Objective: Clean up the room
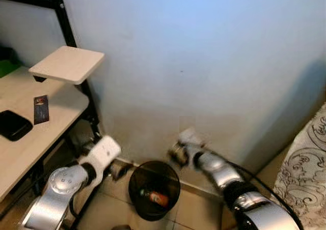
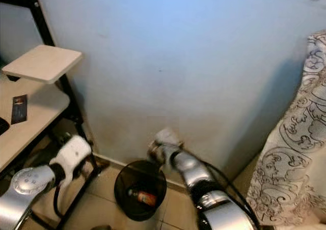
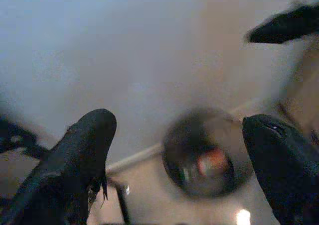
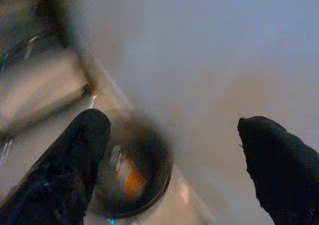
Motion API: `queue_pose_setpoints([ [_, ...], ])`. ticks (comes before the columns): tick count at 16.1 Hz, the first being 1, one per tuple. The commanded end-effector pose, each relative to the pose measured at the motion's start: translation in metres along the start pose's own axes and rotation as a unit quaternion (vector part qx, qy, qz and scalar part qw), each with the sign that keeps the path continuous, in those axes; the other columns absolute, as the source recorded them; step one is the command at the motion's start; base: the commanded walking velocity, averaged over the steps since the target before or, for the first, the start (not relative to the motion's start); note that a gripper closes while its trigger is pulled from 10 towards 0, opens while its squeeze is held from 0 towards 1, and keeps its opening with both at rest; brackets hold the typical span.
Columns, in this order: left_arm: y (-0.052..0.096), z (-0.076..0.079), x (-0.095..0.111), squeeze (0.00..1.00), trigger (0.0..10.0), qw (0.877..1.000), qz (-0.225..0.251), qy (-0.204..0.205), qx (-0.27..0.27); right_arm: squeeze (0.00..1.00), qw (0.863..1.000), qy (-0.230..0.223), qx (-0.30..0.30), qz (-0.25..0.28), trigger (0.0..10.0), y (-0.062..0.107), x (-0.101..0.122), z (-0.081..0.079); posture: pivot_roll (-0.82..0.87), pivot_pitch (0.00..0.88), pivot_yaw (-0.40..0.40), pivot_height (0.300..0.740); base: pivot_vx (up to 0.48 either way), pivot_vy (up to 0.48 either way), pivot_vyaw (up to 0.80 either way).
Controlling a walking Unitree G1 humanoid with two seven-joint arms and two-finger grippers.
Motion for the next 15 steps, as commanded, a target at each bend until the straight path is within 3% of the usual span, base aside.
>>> queue_pose_setpoints([
  [1, 0.002, -0.011, 0.013, 0.00, 10.0, 0.999, 0.029, 0.013, 0.037, 1.00, 0.998, -0.033, -0.040, 0.046, 10.0, 0.007, 0.016, 0.019, 0.12, 0.000, -0.044, 0.740, 0.000, 0.000, -0.61],
  [2, 0.004, -0.015, 0.017, 0.00, 10.0, 0.996, 0.045, 0.033, 0.073, 1.00, 0.992, -0.052, -0.068, 0.091, 10.0, 0.022, 0.029, 0.030, 0.10, 0.000, -0.031, 0.740, 0.000, 0.000, -0.69],
  [4, 0.006, -0.018, 0.019, 0.00, 10.0, 0.993, 0.048, 0.037, 0.106, 1.00, 0.985, -0.067, -0.090, 0.132, 10.0, 0.040, 0.044, 0.034, 0.08, 0.000, -0.022, 0.740, 0.000, 0.000, -0.70],
  [5, 0.006, -0.018, 0.020, 0.00, 10.0, 0.992, 0.048, 0.035, 0.113, 1.00, 0.983, -0.077, -0.094, 0.137, 10.0, 0.045, 0.047, 0.034, 0.08, 0.000, -0.022, 0.740, 0.000, 0.000, -0.71],
  [6, 0.007, -0.020, 0.032, 0.00, 10.0, 0.987, 0.067, 0.051, 0.140, 1.00, 0.978, -0.094, -0.098, 0.160, 10.0, 0.065, 0.056, 0.031, 0.06, 0.000, -0.015, 0.740, 0.000, 0.000, -0.73],
  [7, 0.007, -0.020, 0.032, 0.00, 10.0, 0.987, 0.067, 0.051, 0.140, 1.00, 0.978, -0.094, -0.098, 0.160, 10.0, 0.065, 0.056, 0.031, 0.06, 0.000, -0.015, 0.740, 0.000, 0.000, -0.73],
  [8, 0.009, -0.020, 0.042, 0.00, 10.0, 0.983, 0.082, 0.063, 0.155, 1.00, 0.974, -0.097, -0.108, 0.174, 10.0, 0.079, 0.059, 0.030, 0.06, 0.000, -0.015, 0.740, 0.000, 0.000, -0.73],
  [12, 0.013, -0.008, 0.047, 0.00, 10.0, 0.981, 0.090, 0.066, 0.156, 1.00, 0.968, -0.131, -0.166, 0.138, 10.0, 0.104, 0.030, 0.038, 0.04, 0.000, -0.007, 0.740, 0.000, 0.000, -0.74],
  [15, 0.009, -0.005, 0.048, 0.00, 10.0, 0.983, 0.090, 0.065, 0.143, 1.00, 0.960, -0.154, -0.199, 0.126, 10.0, 0.115, 0.026, 0.041, 0.01, 0.000, 0.024, 0.740, 0.000, 0.000, -0.74],
])
Point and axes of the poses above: a point about 5 cm out from each wrist's last joint towards the gripper, its own y axis pointing back from the gripper into the wrist, its own x axis along the axis of the wrist's last joint, z = x × y, the point moved 5 cm from there along -y, pointing out of the wrist towards the gripper, and after that the axes turned 1 degree about -y, right-handed, at the moved point
